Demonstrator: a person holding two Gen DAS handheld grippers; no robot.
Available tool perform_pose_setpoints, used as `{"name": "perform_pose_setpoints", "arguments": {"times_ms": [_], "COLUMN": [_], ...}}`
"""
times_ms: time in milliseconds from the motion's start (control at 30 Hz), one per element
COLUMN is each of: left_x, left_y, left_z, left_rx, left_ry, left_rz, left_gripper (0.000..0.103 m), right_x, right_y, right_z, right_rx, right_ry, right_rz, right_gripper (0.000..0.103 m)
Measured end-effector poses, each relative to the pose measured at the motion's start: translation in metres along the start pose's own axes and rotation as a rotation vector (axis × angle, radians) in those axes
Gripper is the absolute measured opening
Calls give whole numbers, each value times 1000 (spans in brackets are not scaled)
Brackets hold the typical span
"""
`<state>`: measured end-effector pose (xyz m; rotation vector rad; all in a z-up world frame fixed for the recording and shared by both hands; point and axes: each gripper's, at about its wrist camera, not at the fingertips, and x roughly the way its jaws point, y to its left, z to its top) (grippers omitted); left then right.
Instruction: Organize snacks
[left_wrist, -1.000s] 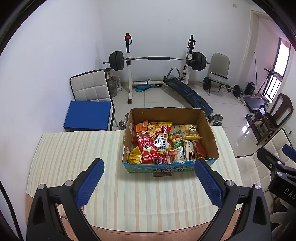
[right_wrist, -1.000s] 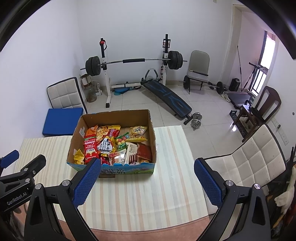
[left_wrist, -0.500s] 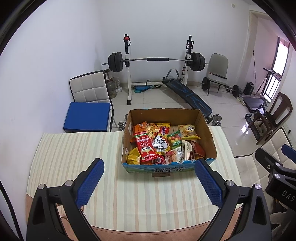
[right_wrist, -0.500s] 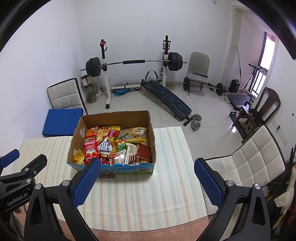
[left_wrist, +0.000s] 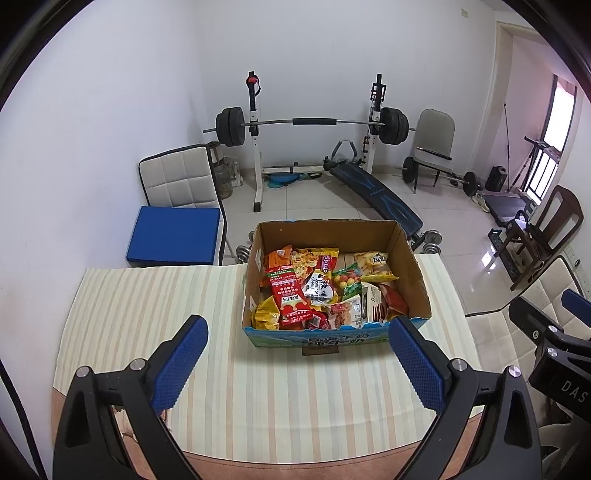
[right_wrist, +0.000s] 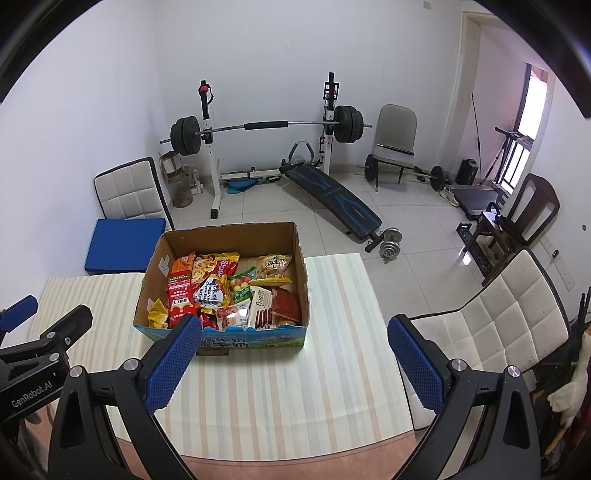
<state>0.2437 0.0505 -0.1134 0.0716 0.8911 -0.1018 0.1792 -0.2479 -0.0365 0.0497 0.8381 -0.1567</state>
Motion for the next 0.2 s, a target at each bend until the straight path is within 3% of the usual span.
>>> {"name": "perform_pose_setpoints", "arguments": {"times_ms": [200], "left_x": [-1], "left_y": [0], "left_z": [-1], "left_rx": [2], "left_ry": [-8], "left_rz": [3], "left_gripper": [100], "right_x": [-1], "right_y": [0], "right_z": [1], "right_rx": [-1], "right_ry": [-2], "right_rz": [0], "right_gripper": [103]}}
